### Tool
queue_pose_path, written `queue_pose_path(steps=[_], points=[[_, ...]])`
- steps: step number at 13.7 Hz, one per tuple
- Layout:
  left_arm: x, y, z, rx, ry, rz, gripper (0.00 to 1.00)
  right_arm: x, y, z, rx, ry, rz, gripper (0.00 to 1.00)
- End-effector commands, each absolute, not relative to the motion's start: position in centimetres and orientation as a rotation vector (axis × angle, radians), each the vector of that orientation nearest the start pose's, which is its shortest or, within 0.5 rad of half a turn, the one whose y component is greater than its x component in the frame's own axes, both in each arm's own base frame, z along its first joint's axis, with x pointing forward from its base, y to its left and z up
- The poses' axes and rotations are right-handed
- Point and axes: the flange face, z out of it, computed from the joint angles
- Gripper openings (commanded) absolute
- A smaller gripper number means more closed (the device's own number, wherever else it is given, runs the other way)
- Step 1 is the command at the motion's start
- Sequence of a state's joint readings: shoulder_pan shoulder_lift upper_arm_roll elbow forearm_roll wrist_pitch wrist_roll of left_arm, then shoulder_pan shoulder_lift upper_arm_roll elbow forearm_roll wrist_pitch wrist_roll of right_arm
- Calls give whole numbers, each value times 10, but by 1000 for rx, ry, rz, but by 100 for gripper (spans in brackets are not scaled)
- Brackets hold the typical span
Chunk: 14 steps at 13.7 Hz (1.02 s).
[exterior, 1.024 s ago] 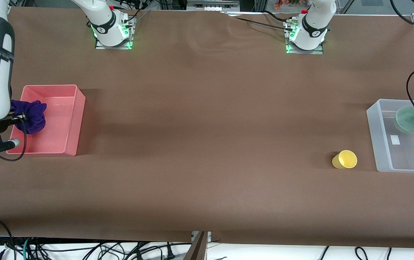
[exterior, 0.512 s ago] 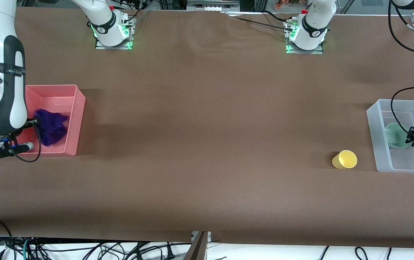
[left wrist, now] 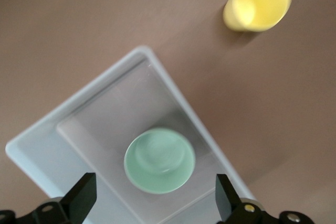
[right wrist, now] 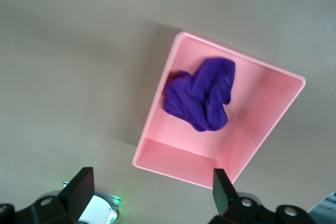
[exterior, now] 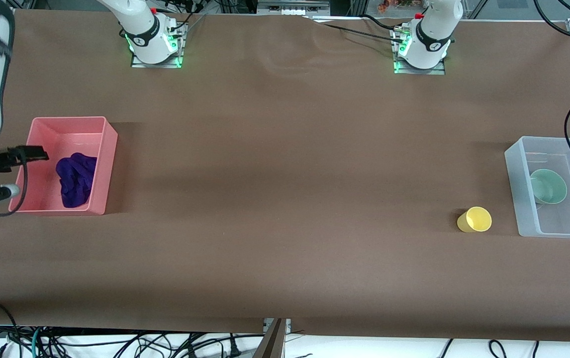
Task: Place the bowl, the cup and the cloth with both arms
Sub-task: 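Grasp the yellow cup with the left gripper while the right gripper withdraws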
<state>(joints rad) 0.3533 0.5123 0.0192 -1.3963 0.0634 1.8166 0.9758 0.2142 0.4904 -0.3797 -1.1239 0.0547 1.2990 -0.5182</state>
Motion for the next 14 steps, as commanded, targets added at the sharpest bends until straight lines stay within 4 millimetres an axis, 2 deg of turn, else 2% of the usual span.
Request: queue_pose_path(steps=[1, 2, 3, 4, 5, 6, 7, 8, 9, 10, 11, 12, 14], points=[[672, 187, 371, -3065, 835, 228, 100, 631, -1, 575, -3062, -548, 395, 100], [681, 165, 349, -3106, 762, 241, 100, 620, 18, 591, -3055, -545, 384, 100], [690, 148, 329, -3129, 703, 225, 100, 611, 24, 598, -3058, -514, 386, 100], [700, 133, 306, -3126, 682, 186, 100, 601, 26, 604, -3056, -483, 376, 100], [707, 128, 282, -3116, 678, 144, 99, 593, 15, 618, -3062, -449, 331, 100], [710, 128, 262, -3115, 670, 119, 88, 587, 2, 621, -3074, -422, 312, 100], [710, 126, 245, -3137, 655, 110, 69, 582, -18, 621, -3097, -371, 307, 100], [706, 124, 230, -3172, 628, 123, 46, 576, -36, 626, -3099, -333, 260, 100], [702, 123, 221, -3194, 607, 141, 20, 566, -45, 624, -3094, -319, 256, 100], [701, 125, 220, -3195, 605, 146, 0, 562, -56, 620, -3085, -291, 222, 100], [701, 126, 222, -3194, 623, 149, 0, 561, -51, 617, -3084, -332, 172, 100], [700, 127, 227, -3196, 622, 153, 0, 556, -35, 619, -3100, -356, 180, 100], [698, 124, 256, -3196, 637, 199, 0, 557, -15, 620, -3134, -173, 184, 100]])
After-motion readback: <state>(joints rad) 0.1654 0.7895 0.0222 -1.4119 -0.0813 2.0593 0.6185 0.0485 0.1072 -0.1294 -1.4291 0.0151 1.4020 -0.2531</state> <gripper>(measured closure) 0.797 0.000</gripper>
